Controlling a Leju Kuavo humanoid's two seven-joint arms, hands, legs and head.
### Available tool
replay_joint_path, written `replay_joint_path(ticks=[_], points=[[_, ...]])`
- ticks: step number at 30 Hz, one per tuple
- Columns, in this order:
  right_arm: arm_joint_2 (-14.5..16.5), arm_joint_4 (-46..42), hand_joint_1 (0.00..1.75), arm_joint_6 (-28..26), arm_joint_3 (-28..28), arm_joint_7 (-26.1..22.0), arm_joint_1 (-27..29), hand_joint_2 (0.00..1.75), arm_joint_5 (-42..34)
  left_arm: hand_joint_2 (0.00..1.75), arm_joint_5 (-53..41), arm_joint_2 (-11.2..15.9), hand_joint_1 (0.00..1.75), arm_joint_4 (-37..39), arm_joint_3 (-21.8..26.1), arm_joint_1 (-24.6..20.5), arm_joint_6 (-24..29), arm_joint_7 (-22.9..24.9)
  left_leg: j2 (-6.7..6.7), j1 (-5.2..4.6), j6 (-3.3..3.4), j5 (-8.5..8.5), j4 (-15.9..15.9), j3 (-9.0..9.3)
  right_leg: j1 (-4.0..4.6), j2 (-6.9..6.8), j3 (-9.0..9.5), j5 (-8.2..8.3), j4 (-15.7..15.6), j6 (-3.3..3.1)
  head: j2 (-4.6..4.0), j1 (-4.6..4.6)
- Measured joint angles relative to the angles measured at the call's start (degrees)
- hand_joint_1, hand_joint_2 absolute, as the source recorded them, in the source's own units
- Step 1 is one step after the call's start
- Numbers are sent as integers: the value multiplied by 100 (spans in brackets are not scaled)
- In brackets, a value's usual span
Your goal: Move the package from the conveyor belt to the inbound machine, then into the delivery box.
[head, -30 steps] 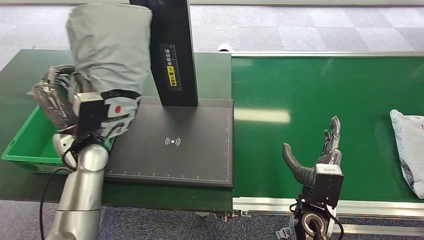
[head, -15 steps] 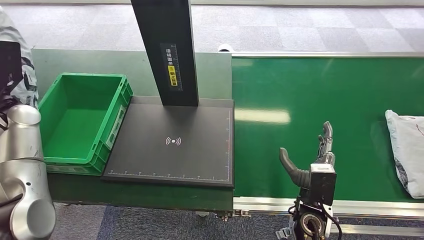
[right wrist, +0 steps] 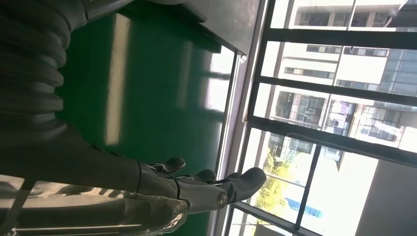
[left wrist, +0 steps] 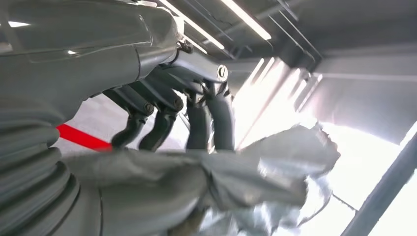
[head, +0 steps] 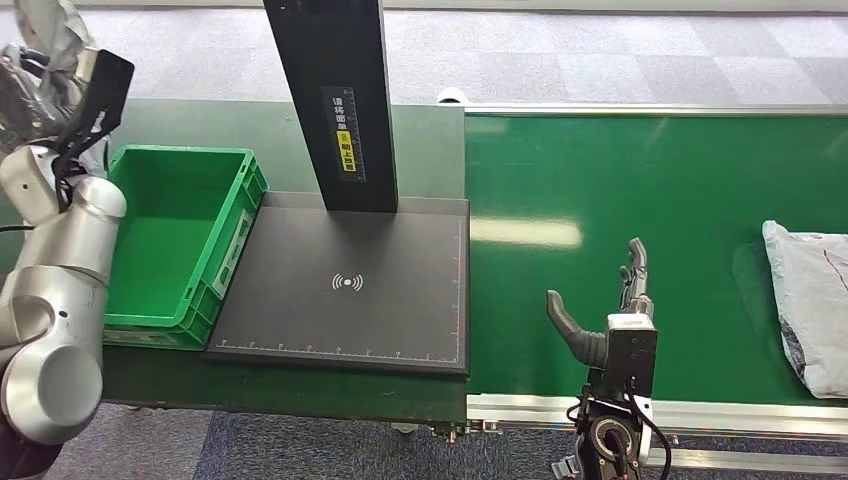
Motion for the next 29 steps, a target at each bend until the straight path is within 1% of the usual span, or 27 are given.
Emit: replay_joint_path(ticks=[3, 7, 15, 29], points=[[-6, 11, 0, -7, 19, 4, 2, 175, -2, 175, -152, -137, 0, 274, -220, 4, -32, 253, 7, -2, 1, -1, 0, -1, -2, 5, -3, 1, 0, 1, 0, -1], [-28, 39, 0, -11, 19, 4, 2, 175, -6, 175, -180, -224, 0, 467, -364, 1, -69, 328, 5, -1, 0, -2, 1, -1, -2, 5, -7, 1, -1, 1, 0, -2], [-54, 55, 0, -15, 20, 4, 2, 175, -9, 175, -182, -284, 0, 630, -463, -5, -78, 329, 5, 0, 0, -1, 0, -1, 0, 5, -7, 1, 0, 1, 0, -2], [-79, 93, 0, -17, 27, 4, 2, 175, -9, 175, -195, -308, 0, 716, -472, -20, -99, 340, 4, 0, 0, -2, 0, -2, 0, 5, -7, 1, 0, 1, 0, -2]])
